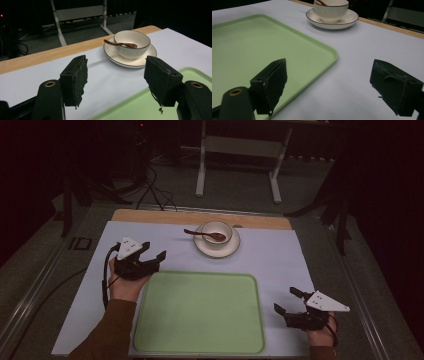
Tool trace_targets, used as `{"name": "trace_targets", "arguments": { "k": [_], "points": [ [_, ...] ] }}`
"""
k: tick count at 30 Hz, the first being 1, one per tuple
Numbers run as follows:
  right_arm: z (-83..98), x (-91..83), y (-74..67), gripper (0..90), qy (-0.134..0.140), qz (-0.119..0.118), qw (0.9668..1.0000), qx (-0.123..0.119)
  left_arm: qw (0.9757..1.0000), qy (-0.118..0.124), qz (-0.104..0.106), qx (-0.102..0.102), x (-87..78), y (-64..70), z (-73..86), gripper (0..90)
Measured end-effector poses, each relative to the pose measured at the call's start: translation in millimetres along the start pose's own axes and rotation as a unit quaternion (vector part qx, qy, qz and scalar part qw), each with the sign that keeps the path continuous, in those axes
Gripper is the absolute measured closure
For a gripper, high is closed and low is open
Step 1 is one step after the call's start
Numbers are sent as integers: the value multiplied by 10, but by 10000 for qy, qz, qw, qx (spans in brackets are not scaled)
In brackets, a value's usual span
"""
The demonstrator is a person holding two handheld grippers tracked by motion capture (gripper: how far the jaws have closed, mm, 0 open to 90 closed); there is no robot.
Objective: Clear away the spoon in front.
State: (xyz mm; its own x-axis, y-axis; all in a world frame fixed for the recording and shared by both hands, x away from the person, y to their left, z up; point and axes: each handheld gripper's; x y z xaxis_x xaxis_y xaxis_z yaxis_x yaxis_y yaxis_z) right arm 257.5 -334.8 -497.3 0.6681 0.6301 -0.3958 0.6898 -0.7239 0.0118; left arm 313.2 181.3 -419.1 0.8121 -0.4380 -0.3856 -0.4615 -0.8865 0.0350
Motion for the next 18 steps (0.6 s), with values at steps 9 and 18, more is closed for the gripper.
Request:
{"name": "trace_targets", "arguments": {
  "k": [9, 18],
  "points": [
    [1, 1, 3, 140, -1, -7, 10000, 5, 10000, -74, 41, -9, 231, 1, -110, 352],
    [1, -4, 10, 140, 5, -13, 10000, 7, 9998, -187, 46, -80, 450, -37, -202, 353]
  ]
}}
Point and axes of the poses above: each handheld gripper's, and its own axes: x roughly forward along the jaws, z roughly out of its underside, y roughly to its right
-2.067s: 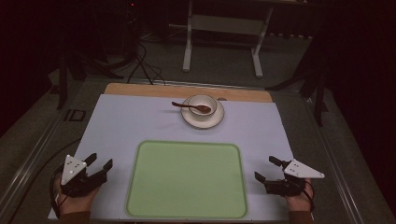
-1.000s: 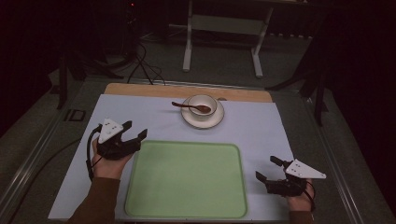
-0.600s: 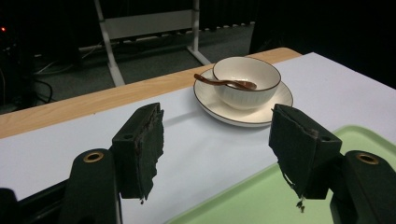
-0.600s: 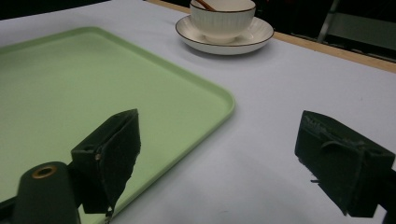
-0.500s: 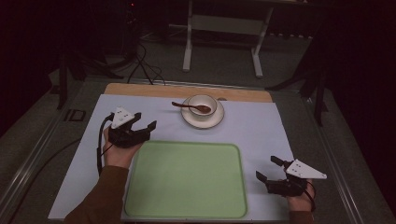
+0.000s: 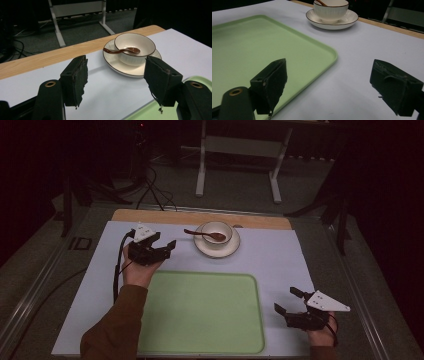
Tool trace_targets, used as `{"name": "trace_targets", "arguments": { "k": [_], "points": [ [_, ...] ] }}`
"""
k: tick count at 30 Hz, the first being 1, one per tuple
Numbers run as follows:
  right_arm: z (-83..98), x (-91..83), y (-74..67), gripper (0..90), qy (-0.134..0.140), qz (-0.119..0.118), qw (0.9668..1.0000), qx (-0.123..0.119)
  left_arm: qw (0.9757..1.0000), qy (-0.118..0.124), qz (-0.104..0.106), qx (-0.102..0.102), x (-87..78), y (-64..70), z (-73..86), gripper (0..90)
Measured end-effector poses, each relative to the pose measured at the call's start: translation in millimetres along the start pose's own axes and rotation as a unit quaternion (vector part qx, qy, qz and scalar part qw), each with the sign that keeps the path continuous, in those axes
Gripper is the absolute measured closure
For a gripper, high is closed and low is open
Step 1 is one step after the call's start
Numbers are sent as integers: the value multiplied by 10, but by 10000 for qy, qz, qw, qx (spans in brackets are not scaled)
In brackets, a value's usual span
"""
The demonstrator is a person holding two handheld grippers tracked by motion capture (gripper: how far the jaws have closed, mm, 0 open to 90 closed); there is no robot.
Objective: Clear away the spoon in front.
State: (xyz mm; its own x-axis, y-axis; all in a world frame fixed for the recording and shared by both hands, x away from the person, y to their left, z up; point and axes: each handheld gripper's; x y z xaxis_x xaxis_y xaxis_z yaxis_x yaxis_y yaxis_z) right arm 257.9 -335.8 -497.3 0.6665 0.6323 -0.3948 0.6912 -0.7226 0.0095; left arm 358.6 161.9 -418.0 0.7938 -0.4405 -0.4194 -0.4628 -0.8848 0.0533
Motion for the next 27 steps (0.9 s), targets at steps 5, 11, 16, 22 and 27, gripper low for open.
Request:
{"name": "trace_targets", "arguments": {
  "k": [5, 11, 16, 22, 27],
  "points": [
    [-1, 9, -2, 140, -3, -16, 10000, 1, 10000, -47, -28, -26, 109, -37, -45, 356],
    [-3, 15, 2, 140, -3, -33, 10000, -14, 10000, -64, -25, 23, 254, -60, -119, 363],
    [-3, 12, 10, 140, 13, -27, 10000, 0, 9999, -98, -23, 6, 397, -76, -169, 364],
    [-3, 13, 14, 140, 20, -30, 10000, 7, 9999, -155, -12, -24, 529, -84, -207, 371],
    [-2, 11, 15, 140, 18, -34, 10000, 7, 9994, -244, 52, -244, 779, -112, -213, 397]
  ]
}}
Point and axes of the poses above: each handheld gripper's, and its own axes: x roughly forward along the jaws, z roughly out of its underside, y roughly to its right
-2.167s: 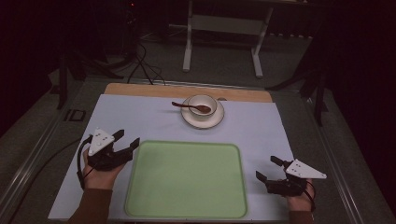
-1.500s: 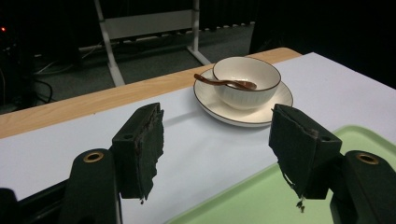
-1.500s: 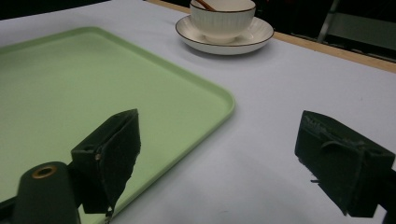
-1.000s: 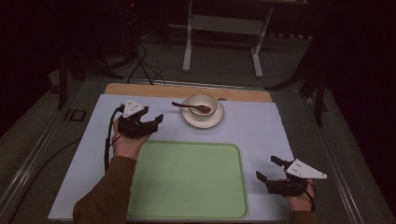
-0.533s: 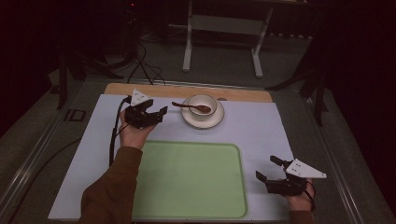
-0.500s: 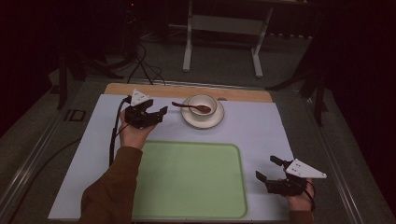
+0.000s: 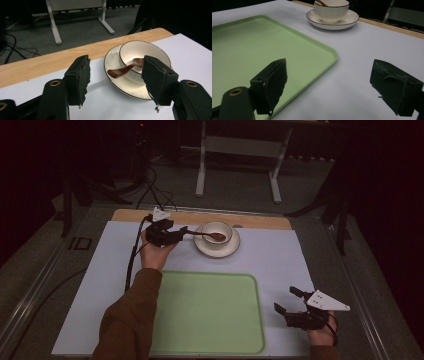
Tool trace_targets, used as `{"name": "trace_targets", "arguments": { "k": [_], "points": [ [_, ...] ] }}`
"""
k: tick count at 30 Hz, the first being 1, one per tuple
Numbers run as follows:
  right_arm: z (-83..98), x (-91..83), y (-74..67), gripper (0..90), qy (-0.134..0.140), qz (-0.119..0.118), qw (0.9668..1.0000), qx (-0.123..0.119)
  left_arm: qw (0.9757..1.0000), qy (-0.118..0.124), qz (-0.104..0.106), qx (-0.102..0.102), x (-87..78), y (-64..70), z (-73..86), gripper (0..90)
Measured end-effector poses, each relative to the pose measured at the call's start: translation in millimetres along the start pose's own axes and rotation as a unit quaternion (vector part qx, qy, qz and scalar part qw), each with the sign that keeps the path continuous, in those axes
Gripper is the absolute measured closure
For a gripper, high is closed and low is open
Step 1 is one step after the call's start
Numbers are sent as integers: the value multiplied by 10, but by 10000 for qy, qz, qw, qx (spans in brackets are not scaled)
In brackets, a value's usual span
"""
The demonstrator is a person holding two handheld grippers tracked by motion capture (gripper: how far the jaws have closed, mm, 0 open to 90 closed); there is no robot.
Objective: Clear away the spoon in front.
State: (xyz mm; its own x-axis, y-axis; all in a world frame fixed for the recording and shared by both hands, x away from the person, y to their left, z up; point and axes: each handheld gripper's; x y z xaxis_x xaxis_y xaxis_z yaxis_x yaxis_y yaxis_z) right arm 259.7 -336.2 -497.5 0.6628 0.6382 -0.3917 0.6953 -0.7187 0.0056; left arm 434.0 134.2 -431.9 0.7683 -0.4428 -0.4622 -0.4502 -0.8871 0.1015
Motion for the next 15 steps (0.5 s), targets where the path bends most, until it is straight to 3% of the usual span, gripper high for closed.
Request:
{"name": "trace_targets", "arguments": {
  "k": [5, 15],
  "points": [
    [2, -3, 6, 140, 2, 2, 10000, 9, 9998, -221, 26, 16, 194, 1, 25, 421],
    [5, -15, 21, 140, 26, 12, 10000, 20, 9982, -555, 162, -150, 469, 3, 66, 440]
  ]
}}
Point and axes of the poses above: each handheld gripper's, and its own axes: x roughly forward along the jaws, z roughly out of its underside, y roughly to its right
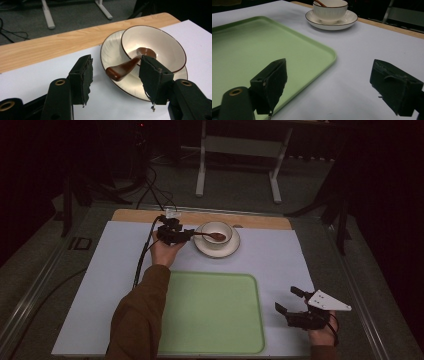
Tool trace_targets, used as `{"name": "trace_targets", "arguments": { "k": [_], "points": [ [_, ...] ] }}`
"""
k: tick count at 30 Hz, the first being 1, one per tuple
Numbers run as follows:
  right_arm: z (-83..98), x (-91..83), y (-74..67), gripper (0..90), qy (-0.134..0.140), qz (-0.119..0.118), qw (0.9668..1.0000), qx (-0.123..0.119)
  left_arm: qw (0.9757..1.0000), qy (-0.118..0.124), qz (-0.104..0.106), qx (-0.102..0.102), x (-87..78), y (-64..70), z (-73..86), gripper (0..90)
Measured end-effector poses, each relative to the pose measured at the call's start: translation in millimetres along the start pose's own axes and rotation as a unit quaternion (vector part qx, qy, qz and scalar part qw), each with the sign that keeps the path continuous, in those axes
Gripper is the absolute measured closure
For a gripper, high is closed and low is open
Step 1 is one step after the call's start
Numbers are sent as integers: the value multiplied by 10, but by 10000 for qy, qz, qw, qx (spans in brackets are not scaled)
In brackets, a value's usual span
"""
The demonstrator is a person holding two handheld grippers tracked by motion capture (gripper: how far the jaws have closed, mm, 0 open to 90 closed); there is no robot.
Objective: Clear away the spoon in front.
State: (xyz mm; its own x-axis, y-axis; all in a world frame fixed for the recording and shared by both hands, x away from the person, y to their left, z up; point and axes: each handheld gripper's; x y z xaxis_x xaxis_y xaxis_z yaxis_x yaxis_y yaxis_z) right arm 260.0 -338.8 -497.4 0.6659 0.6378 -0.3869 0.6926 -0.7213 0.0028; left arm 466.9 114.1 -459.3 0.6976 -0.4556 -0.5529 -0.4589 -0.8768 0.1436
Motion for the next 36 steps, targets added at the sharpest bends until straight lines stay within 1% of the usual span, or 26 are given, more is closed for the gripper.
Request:
{"name": "trace_targets", "arguments": {
  "k": [3, 5, 7, 9, 14, 16, 17, 18, 20, 24, 25, 27, 30, 35, 36],
  "points": [
    [1, -5, 3, 140, 0, 2, 10000, 19, 10000, -54, 46, -2, 59, 24, 4, 457],
    [1, -10, 6, 140, 10, 8, 10000, 21, 9999, -92, 80, 5, 96, 46, 18, 495],
    [2, -13, 11, 140, 18, 12, 10000, 18, 9999, -112, 51, 32, 108, 61, 29, 546],
    [2, -13, 11, 140, 19, 11, 10000, 16, 9999, -119, 44, 48, 107, 65, 31, 580],
    [1, -11, 8, 140, 4, 11, 10000, 13, 9997, -137, 78, 185, 77, 88, 35, 667],
    [1, -11, 7, 140, 0, 13, 10000, 13, 9997, -137, 78, 185, 77, 88, 35, 681],
    [1, -10, 6, 140, -4, 13, 10000, 11, 9993, -193, 128, 282, 63, 109, 52, 708],
    [1, -10, 6, 140, -6, 14, 10000, 13, 9992, -214, 144, 314, 57, 118, 60, 722],
    [1, -10, 5, 140, -5, 15, 10000, 13, 9990, -220, 210, 317, 45, 144, 78, 743],
    [1, -4, 4, 140, -28, 9, 10000, 7, 9987, -222, 274, 364, 28, 179, 105, 778],
    [1, -3, 2, 140, -26, 5, 10000, -1, 9985, -225, 298, 403, 21, 198, 122, 791],
    [0, -1, -1, 140, -20, 2, 10000, -12, 9982, -238, 283, 470, 13, 223, 138, 812],
    [0, -1, -1, 140, -17, 2, 10000, -11, 9981, -181, 273, 524, -7, 256, 148, 831],
    [0, -1, 0, 140, -18, 1, 10000, -10, 9979, -75, 229, 607, -45, 301, 129, 836],
    [0, -1, 0, 140, -19, 2, 10000, -10, 9979, 0, 227, 607, -73, 317, 113, 836]
  ]
}}
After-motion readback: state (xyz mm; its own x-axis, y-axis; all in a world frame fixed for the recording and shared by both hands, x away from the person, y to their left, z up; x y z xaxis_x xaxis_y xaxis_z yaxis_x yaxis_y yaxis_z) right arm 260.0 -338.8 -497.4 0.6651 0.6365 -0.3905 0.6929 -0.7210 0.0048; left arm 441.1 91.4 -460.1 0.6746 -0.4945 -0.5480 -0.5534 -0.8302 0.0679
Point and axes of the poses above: each handheld gripper's, and its own axes: x roughly forward along the jaws, z roughly out of its underside, y roughly to its right
